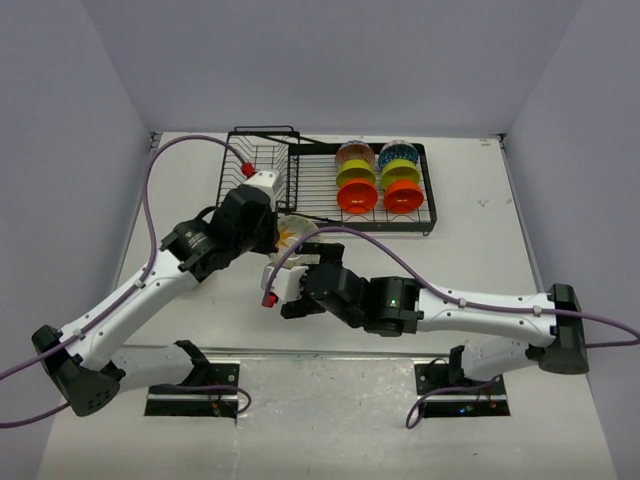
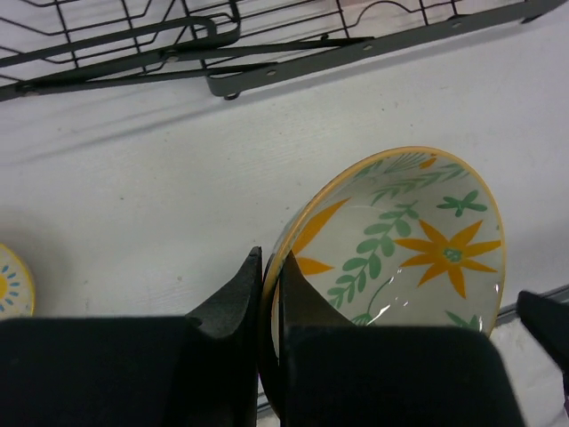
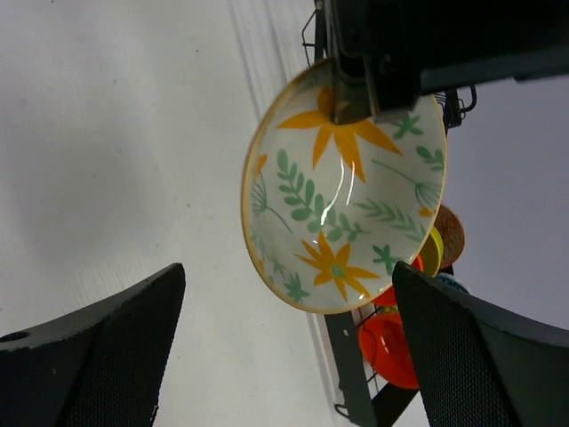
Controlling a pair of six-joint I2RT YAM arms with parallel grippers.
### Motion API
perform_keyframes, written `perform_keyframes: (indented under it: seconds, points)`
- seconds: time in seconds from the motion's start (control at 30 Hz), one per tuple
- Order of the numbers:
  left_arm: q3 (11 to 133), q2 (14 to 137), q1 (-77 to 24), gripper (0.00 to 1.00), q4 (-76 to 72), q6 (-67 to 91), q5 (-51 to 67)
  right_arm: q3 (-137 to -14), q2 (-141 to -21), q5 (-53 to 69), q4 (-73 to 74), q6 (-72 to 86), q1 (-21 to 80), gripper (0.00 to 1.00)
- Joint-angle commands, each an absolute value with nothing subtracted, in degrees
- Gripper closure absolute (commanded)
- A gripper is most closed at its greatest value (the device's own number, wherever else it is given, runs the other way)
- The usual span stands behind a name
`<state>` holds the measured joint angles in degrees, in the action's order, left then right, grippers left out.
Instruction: Unload the bowls from the dish rack
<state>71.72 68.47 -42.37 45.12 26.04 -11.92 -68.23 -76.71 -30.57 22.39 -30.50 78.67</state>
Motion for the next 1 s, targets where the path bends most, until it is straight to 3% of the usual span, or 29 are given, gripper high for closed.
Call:
perform_keyframes:
  seconds: [0.0, 0.2, 0.27, 0.43, 0.63, 0.97]
  points:
    - [69.7, 61.8, -42.3, 1.00, 43.3, 31.2, -19.5, -65.7, -74.1, -34.6, 16.9, -29.6, 78.0, 0.01]
    - [60.2, 46.2, -39.6, 1.00, 47.9, 44.5, -37.8, -57.0, -64.4, -37.9, 10.3, -25.2, 76.4, 0.01]
    - [57.4, 43.4, -32.9, 1.00, 48.9, 46.9, -40.3, -54.0, -58.8, -39.8, 6.6, -23.0, 76.0, 0.01]
    - [50.9, 43.3, -11.6, 1.00, 40.6, 42.3, -26.0, -42.6, -46.0, -44.0, -4.2, -17.0, 76.0, 0.01]
    - [45.7, 47.1, 19.7, 1.00, 31.1, 38.5, -3.5, -36.7, -29.9, -43.4, -3.0, -10.4, 75.9, 0.01]
    - [33.1, 48.4, 22.5, 1.00, 18.7, 40.7, -1.1, -33.7, -19.9, -42.1, -0.4, -7.8, 75.9, 0.01]
